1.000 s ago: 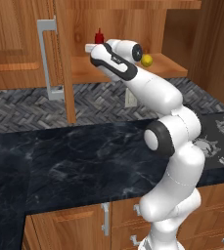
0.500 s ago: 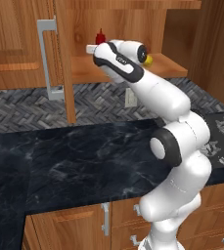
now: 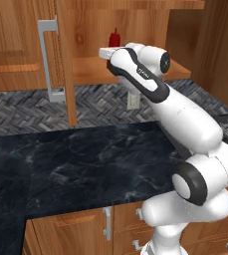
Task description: The dining table condiment station is running low on ketchup. Refill the condiment station by opening the cabinet and taking the ketchup from the cabinet and placing it on the dining table.
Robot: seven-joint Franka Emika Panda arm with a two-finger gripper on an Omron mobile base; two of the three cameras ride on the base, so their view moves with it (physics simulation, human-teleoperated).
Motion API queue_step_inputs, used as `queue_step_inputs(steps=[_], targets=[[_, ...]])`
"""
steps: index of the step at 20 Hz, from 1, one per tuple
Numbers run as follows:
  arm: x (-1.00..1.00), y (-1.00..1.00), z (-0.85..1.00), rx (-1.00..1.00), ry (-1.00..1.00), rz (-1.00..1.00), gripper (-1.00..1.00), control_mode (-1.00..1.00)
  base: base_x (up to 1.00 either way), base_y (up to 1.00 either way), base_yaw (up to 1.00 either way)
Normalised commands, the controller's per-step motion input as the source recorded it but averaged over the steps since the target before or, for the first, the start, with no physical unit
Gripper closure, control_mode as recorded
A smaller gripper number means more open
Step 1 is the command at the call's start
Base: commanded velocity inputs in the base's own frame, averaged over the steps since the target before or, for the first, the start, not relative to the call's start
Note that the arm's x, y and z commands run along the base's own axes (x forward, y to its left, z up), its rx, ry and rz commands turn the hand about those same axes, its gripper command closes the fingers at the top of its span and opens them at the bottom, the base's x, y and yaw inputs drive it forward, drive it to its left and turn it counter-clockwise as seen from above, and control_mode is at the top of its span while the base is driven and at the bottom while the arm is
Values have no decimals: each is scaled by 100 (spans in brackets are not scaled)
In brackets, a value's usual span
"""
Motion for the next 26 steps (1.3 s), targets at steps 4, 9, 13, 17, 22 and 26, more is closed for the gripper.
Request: queue_step_inputs(steps=[4, 9, 13, 17, 22, 26], targets=[[-100, -58, 36, -11, 0, 0, 100, -100, 0, 0, 0], [-100, -52, 20, -5, 1, 0, 100, -100, 0, 0, 0], [-100, -27, 23, -5, 7, 0, 100, -100, 0, 0, 0], [-100, -15, 16, 0, 11, 0, 100, -100, 0, 0, 0], [-100, -9, 3, -1, 10, 0, 100, -100, 0, 0, 0], [-100, -8, -6, -5, 5, 0, 100, -100, 0, 0, 0]])
